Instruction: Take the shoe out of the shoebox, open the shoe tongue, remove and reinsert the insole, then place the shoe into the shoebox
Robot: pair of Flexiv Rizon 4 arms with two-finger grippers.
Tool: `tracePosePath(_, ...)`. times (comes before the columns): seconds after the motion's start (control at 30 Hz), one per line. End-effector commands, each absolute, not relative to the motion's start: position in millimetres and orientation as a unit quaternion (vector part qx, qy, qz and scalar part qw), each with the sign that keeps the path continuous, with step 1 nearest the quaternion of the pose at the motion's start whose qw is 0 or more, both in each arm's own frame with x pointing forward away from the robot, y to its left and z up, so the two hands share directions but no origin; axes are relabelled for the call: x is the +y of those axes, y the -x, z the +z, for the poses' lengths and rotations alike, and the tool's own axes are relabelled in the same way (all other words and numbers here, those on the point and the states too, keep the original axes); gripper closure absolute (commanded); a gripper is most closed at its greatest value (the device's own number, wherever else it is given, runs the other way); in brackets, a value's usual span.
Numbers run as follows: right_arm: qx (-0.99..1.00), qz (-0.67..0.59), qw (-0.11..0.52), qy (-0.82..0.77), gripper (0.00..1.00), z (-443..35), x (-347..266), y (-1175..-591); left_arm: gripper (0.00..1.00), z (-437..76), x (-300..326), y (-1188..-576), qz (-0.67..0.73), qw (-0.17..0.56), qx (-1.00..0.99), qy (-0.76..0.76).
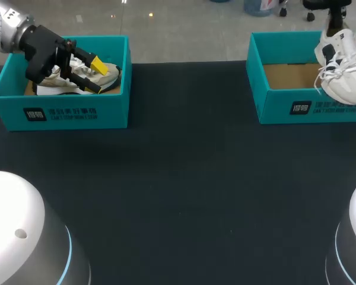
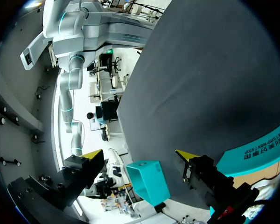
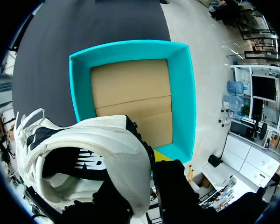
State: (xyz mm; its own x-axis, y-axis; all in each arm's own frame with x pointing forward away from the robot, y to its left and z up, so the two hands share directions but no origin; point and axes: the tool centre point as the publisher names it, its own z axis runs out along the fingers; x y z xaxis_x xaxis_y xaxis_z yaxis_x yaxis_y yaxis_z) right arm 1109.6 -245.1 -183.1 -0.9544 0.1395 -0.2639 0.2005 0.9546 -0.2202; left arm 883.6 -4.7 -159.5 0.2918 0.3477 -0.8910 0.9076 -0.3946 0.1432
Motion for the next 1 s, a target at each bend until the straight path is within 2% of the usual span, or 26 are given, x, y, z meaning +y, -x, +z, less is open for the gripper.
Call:
tracePosePath(0.03,0.981,-0.106,0.124,-0.104,1.0,-190.8,-274.4,-1103.7,0.0,-159.2,-4.2,-883.7,-0.409,0.34,0.431,-0.729)
tracePosePath(0.27,0.975,-0.117,0.102,-0.16,1.0,-203.2,-314.2,-1104.6,0.0,-159.2,-4.2,-883.7,-0.409,0.34,0.431,-0.729)
tracePosePath(0.57,0.963,-0.12,0.098,-0.22,1.0,-206.3,-332.7,-1107.8,0.0,-159.2,-4.2,-883.7,-0.409,0.34,0.431,-0.729)
tracePosePath(0.87,0.892,-0.138,0.076,-0.424,1.0,-195.2,-350.9,-1104.0,0.0,-159.2,-4.2,-883.7,-0.409,0.34,0.431,-0.729)
tracePosePath(1.0,0.851,-0.117,0.047,-0.511,1.0,-195.6,-352.2,-1105.3,0.0,-159.2,-4.2,-883.7,-0.409,0.34,0.431,-0.729)
